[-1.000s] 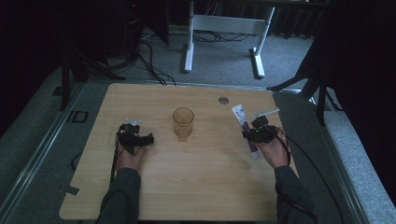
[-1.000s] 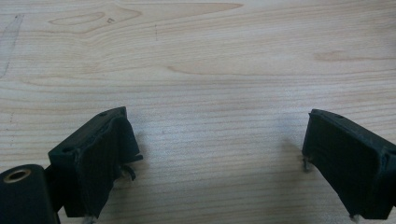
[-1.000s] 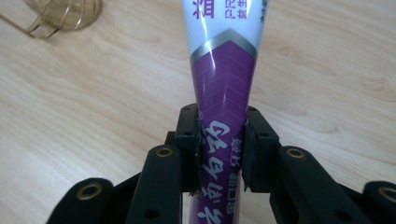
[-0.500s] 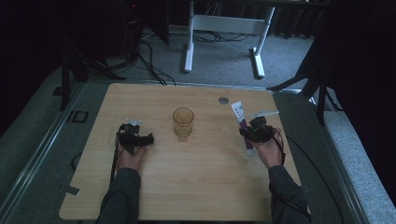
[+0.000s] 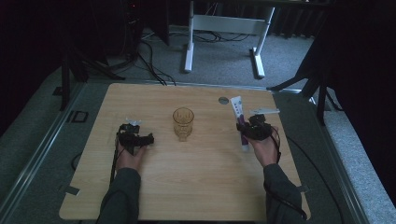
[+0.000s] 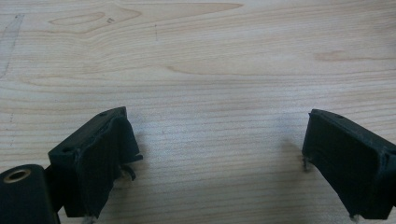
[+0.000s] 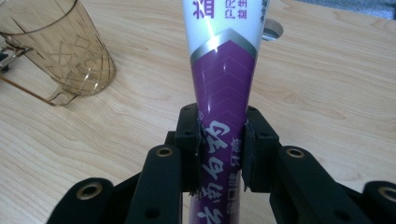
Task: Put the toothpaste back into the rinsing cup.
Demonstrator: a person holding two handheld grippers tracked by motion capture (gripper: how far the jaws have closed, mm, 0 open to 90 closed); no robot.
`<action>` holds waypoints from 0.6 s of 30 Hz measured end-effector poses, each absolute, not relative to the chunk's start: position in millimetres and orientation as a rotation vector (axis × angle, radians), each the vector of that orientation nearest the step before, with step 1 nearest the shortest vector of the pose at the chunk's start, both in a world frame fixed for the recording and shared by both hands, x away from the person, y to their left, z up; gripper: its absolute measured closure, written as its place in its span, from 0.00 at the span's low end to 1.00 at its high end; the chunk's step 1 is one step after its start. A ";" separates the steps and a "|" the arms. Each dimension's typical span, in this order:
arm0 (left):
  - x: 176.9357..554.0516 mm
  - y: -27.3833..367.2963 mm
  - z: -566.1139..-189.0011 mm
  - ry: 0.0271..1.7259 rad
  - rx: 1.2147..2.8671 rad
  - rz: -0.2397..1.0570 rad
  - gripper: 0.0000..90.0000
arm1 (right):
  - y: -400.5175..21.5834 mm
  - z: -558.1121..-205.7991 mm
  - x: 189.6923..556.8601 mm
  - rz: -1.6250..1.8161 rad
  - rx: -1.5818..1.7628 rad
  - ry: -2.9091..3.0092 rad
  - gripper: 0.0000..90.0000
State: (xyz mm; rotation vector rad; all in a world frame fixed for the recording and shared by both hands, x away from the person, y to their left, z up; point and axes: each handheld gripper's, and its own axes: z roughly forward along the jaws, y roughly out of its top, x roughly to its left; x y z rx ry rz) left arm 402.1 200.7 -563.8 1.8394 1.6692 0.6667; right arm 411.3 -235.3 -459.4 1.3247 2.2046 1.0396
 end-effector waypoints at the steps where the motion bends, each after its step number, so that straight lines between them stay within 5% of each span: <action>1: 402.1 200.7 -563.8 1.669 1.840 0.667 0.08 | -234.2 -459.2 411.3 1.041 1.323 2.201 0.80; 18: 402.1 200.7 -563.9 1.669 1.839 0.667 0.08 | -218.9 -452.4 414.6 1.094 1.276 2.181 0.80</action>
